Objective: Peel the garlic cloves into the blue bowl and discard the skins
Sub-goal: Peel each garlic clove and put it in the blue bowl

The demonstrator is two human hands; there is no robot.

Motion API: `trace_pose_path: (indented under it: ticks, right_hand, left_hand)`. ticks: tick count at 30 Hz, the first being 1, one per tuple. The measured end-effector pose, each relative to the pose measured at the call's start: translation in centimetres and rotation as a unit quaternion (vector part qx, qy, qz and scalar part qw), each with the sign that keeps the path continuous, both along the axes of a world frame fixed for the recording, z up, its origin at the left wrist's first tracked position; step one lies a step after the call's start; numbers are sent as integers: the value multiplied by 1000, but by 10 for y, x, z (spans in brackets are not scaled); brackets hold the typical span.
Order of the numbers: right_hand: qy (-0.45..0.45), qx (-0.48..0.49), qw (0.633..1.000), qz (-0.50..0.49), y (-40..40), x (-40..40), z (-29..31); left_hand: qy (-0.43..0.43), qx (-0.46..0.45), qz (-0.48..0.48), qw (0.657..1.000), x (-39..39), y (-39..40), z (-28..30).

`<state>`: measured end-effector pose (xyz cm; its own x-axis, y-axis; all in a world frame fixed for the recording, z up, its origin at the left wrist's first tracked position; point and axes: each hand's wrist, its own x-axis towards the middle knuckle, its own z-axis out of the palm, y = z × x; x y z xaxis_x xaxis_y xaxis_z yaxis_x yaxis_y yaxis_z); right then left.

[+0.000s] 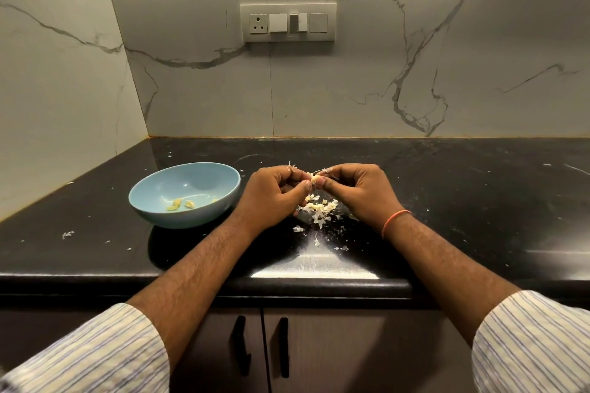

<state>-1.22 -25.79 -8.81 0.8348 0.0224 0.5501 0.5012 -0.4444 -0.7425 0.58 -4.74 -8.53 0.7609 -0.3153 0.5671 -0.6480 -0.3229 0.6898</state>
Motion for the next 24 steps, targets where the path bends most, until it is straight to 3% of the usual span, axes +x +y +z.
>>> trace_pose_path:
  ticks: [13, 24]
  right_hand:
    - [-23, -64, 998, 3, 1, -5, 3]
    - [2, -9, 1000, 7, 0, -1, 1]
  left_hand:
    - [-17, 10, 12, 1000, 1, 1, -1]
    - [-7, -9, 20, 1000, -1, 0, 1]
